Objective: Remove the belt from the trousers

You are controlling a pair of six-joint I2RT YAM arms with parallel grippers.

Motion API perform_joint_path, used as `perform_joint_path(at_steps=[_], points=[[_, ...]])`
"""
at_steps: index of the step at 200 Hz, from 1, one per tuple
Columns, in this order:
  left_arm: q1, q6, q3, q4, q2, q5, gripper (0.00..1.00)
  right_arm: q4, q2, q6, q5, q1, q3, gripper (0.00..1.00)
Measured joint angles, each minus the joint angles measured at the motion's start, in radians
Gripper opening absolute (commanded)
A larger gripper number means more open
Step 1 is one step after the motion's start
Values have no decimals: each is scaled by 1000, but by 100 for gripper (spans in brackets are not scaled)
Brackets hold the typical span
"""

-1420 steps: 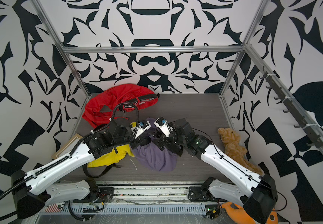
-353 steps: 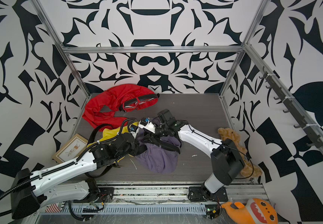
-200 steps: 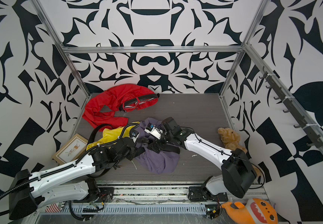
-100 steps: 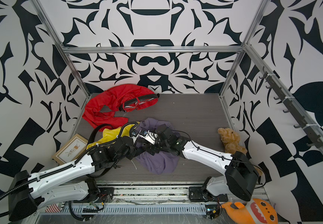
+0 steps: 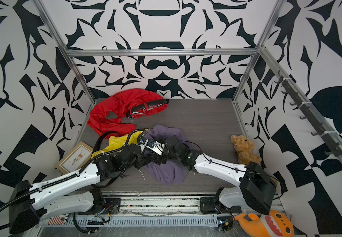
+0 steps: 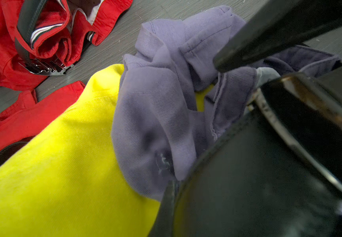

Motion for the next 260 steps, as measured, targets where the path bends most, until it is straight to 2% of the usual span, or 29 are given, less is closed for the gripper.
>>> perform_joint_path(at_steps=[80, 131, 151, 159, 173, 204, 260], points=[[0, 0, 0, 8, 0, 3, 0, -15, -1, -14, -8, 0, 0, 61], [0, -2, 3, 10, 0, 6, 0, -13, -2, -27, 11, 0, 0, 44], [0, -6, 8, 11, 0, 6, 0, -11, -7, -25, 18, 1, 0, 32], [0, -8, 8, 13, 0, 7, 0, -12, -12, -25, 18, 0, 0, 24], [0, -10, 8, 16, 0, 8, 0, -18, -23, -24, 18, -3, 0, 0], [-5, -16, 8, 39, -1, 14, 0, -43, -68, -8, -6, -27, -3, 0], [-21, -25, 6, 116, -5, 33, 0, -123, -139, 24, -131, -99, -3, 0]])
